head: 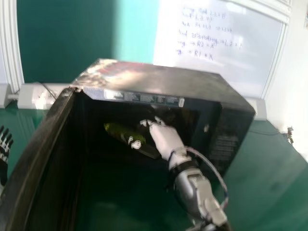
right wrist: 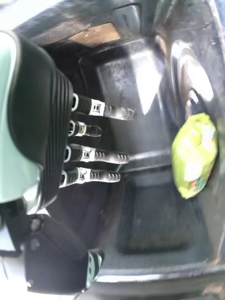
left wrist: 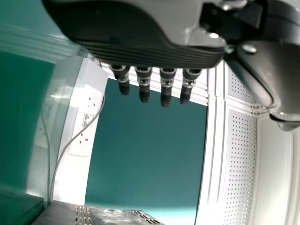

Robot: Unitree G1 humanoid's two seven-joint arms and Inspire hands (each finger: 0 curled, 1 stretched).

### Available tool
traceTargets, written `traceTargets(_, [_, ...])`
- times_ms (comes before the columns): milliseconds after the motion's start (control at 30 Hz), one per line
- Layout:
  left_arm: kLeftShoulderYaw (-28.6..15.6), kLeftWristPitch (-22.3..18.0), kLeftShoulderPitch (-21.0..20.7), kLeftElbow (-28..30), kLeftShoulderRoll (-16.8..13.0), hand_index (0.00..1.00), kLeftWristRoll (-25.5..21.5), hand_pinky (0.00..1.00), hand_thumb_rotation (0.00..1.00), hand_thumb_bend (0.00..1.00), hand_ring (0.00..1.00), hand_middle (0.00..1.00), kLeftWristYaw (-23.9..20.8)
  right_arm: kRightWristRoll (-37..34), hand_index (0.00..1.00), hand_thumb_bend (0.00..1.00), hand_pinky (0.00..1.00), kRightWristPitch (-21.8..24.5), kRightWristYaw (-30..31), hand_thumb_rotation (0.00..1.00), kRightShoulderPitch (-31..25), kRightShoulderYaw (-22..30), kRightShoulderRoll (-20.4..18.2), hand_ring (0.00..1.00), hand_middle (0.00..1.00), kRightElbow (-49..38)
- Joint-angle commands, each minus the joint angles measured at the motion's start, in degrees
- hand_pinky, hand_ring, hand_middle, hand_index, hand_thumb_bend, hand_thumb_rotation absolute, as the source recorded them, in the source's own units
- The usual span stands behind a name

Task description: Put biscuit inside oven

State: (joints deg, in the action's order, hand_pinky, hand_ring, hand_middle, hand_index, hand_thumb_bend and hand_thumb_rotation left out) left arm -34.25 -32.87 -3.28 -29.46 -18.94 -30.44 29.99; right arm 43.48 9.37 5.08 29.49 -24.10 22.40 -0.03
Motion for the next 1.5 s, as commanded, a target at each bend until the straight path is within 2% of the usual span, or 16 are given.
traceTargets(0, [-0.1,-0.1,0.7,-1.5,0.9,0.81,-0.4,0.75,0.63,0.7,0.79,0.78,0.1,0.5,0.8,0.79,0.68,0.4,1.6,0.52,-2.3,1.5,0.9,0.74,0.78,-4.0])
traceTargets(200, [-0.4,-0.6,0.0,-2.9,0.7,0.8,-0.7,0.75,0.62,0.7,0.78,0.78,0.9,0.6,0.8,0.79,0.68,0.3,4.1,0.53,-7.2,4.1,1.8,0.74,0.78,-11.6])
traceTargets(433, [-0.4,-0.4,-0.1,-3.0,0.6,0.79,-0.3,0.74,0.62,0.72,0.77,0.77,0.5,-3.0,0.8,0.79,0.66,-2.8,4.0,0.5,-13.2,8.6,2.1,0.74,0.78,-17.5])
traceTargets(567, [-0.3,-0.3,-0.1,-2.8,0.7,0.79,-0.6,0.74,0.61,0.72,0.77,0.77,0.6,-6.3,0.8,0.79,0.64,-5.3,4.2,0.46,-16.2,11.3,2.3,0.73,0.78,-19.9])
traceTargets(667, [-0.3,-0.2,-0.1,-2.8,0.7,0.8,-0.7,0.74,0.61,0.72,0.77,0.77,0.8,-9.5,0.81,0.8,0.65,-6.9,4.7,0.5,-18.4,13.5,2.4,0.74,0.78,-21.4])
traceTargets(900, [-0.4,-0.4,-0.2,-3.2,0.4,0.8,-0.7,0.75,0.62,0.7,0.78,0.77,1.1,-17.8,0.81,0.82,0.68,-11.2,5.0,0.5,-23.7,19.0,2.0,0.74,0.77,-22.9])
traceTargets(1167, [-0.6,0.1,-0.7,-4.2,-0.1,0.8,-1.0,0.75,0.61,0.73,0.78,0.77,1.6,-26.5,0.81,0.82,0.67,-20.7,3.6,0.55,-28.1,24.4,1.5,0.74,0.77,-19.5])
traceTargets(1267, [-0.6,0.0,-0.6,-4.0,-0.1,0.79,-0.6,0.74,0.61,0.74,0.77,0.77,0.9,-28.5,0.8,0.84,0.67,-22.7,2.5,0.59,-29.3,26.0,0.3,0.75,0.77,-18.7])
traceTargets(1467, [-0.5,0.3,-0.3,-3.3,0.0,0.79,-0.7,0.74,0.61,0.72,0.77,0.77,0.8,-30.8,0.77,0.85,0.65,-24.3,-1.1,0.6,-32.0,28.8,-3.6,0.72,0.73,-19.4])
